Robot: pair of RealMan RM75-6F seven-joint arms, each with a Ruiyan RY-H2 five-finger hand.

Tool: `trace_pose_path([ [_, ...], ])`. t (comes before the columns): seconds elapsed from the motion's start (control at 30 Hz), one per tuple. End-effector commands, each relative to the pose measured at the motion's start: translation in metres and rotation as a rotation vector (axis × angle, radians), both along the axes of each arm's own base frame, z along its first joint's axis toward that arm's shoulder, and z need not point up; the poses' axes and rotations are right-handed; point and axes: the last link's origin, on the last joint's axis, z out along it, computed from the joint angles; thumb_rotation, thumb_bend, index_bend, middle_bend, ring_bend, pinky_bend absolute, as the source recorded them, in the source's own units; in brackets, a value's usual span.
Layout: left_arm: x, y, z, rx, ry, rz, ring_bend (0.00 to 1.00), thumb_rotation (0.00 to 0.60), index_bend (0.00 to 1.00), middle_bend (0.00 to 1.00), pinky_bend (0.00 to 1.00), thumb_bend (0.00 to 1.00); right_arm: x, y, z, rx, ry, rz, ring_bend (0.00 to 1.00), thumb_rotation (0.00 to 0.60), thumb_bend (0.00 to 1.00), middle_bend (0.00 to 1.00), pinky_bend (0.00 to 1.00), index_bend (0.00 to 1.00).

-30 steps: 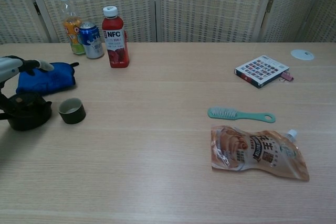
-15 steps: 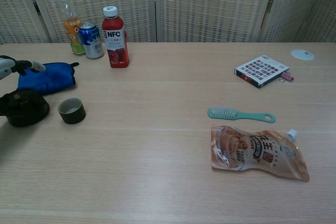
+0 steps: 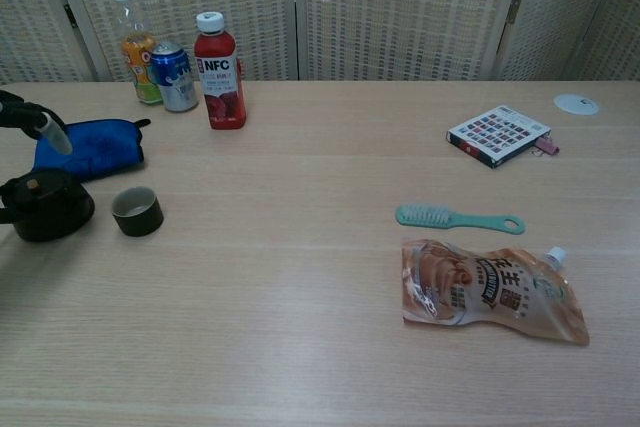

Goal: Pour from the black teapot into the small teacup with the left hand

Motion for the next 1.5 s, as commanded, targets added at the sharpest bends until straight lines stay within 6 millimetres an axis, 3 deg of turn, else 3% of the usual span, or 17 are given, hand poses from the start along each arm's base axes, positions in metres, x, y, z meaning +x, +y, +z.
trace_pose_path([
  [0.03,-0.002,-0.003,0.002,-0.001,0.007,0.011,0.30,0.600,0.41,0.28,0.01,0.13,0.000,0.000,0.000,-0.002,0.000,0.001,0.13,0.600,0.20,0.22,0.16,0.24],
  [0.73,-0.020,-0.006,0.004,0.007,0.028,0.085,0.41,0.600,0.45,0.44,0.00,0.13,0.006,-0.003,0.006,-0.018,0.021,0.017,0.13,0.600,0.20,0.22,0.16,0.24],
  [1.5,-0.036,-0.009,-0.004,-0.001,0.054,0.086,0.42,0.600,0.46,0.45,0.00,0.13,0.010,-0.007,0.006,-0.006,0.020,0.018,0.13,0.600,0.20,0.22,0.16,0.24],
])
